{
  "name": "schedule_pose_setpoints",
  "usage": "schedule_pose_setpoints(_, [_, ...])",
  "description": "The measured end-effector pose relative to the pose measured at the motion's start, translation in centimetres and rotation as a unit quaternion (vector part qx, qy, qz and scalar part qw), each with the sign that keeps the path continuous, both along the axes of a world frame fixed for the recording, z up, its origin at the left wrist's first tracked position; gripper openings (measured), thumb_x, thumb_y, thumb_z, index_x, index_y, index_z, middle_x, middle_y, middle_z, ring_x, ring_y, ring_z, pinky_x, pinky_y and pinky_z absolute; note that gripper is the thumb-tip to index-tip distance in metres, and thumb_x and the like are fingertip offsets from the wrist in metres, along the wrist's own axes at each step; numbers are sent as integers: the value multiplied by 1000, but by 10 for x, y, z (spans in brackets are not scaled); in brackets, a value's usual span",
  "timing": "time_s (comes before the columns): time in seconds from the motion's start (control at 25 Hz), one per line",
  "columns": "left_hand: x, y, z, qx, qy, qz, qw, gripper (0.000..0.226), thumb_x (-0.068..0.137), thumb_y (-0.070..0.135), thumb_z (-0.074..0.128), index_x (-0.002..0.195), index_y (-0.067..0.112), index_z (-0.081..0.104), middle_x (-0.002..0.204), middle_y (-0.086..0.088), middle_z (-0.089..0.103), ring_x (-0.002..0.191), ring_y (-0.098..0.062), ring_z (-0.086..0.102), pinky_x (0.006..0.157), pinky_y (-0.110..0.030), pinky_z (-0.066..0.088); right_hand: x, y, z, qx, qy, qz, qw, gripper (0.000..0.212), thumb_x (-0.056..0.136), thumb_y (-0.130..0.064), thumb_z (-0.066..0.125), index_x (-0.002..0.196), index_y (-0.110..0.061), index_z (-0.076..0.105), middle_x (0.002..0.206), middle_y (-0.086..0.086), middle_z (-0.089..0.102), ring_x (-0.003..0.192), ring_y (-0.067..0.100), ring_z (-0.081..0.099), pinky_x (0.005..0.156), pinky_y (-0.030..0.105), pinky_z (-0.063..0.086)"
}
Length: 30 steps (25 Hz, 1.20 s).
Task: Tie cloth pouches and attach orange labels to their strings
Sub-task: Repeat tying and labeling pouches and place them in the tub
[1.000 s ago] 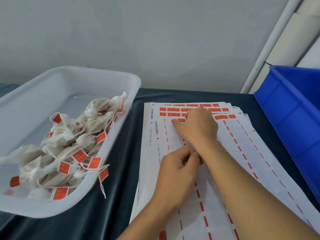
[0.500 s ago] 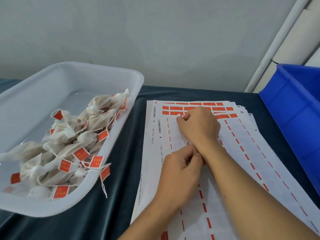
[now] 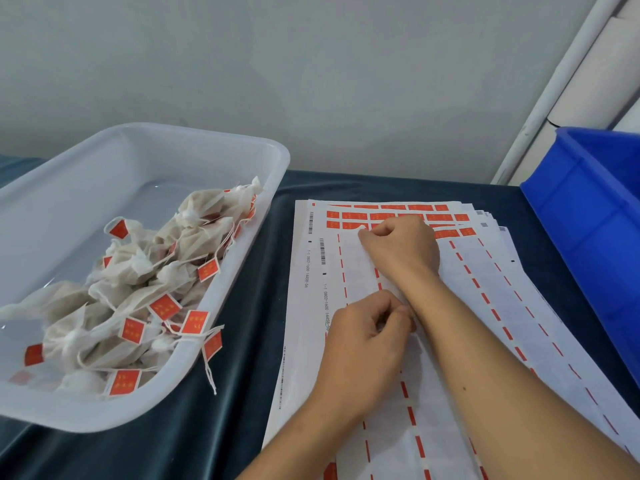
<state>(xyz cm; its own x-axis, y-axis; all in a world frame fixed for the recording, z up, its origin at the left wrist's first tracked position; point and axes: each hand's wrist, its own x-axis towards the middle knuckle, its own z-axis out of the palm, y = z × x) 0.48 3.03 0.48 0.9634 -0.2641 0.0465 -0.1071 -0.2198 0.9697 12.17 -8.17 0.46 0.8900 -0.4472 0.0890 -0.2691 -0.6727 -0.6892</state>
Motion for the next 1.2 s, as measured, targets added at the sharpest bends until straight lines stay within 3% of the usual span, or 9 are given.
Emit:
schedule_pose_setpoints(0.28, [-1, 1, 4, 0, 10, 0, 1000, 25, 92, 25, 50, 71, 24, 64, 70, 3, 65, 67, -9, 58, 69, -43, 53, 4, -5, 4, 27, 30, 13, 999, 32, 95, -40, 67, 72, -18, 71, 67, -6, 69, 64, 19, 69, 56, 23, 45])
schedule_pose_setpoints(0.6, [0, 2, 4, -3, 22, 0, 1000, 28, 99, 22, 52, 75, 24, 67, 72, 5, 66, 69, -8, 61, 67, -30, 53, 6, -11, 9, 43, 20, 15, 999, 26, 96, -34, 66, 75, -19, 68, 75, -2, 71, 68, 18, 68, 58, 25, 45])
schedule_pose_setpoints(0.76, [0, 2, 5, -21, 25, 2, 999, 27, 99, 36, 56, 76, 26, 65, 75, 4, 66, 71, -13, 63, 66, -21, 53, 14, -19, 9, 41, 36, -1, 999, 27, 99, -32, 61, 79, -16, 69, 77, 0, 71, 69, 18, 68, 58, 25, 45])
schedule_pose_setpoints(0.92, [1, 3, 5, -5, 19, 14, 1000, 20, 101, 35, 63, 82, 30, 68, 79, 12, 69, 77, -6, 65, 71, -18, 55, 17, -36, 11, 51, -19, -72, 996, 22, 102, -29, 58, 84, -19, 66, 81, 0, 66, 71, 15, 66, 57, 21, 44])
schedule_pose_setpoints(1.04, [1, 2, 8, -15, 31, 30, 999, 18, 103, 32, 62, 85, 32, 68, 82, 12, 72, 83, -8, 69, 80, -26, 60, 9, -55, 21, 112, -75, -128, 983, 22, 104, -32, 55, 84, -26, 60, 78, -1, 70, 59, 13, 71, 51, 19, 50])
schedule_pose_setpoints(1.2, [3, 3, 12, -60, 48, 47, 996, 17, 104, 26, 62, 90, 27, 72, 87, 11, 76, 87, -8, 73, 71, -17, 58, -23, -65, 33, 211, -133, -96, 964, 14, 106, -34, 53, 98, -30, 64, 65, -6, 72, 54, 13, 73, 48, 23, 58])
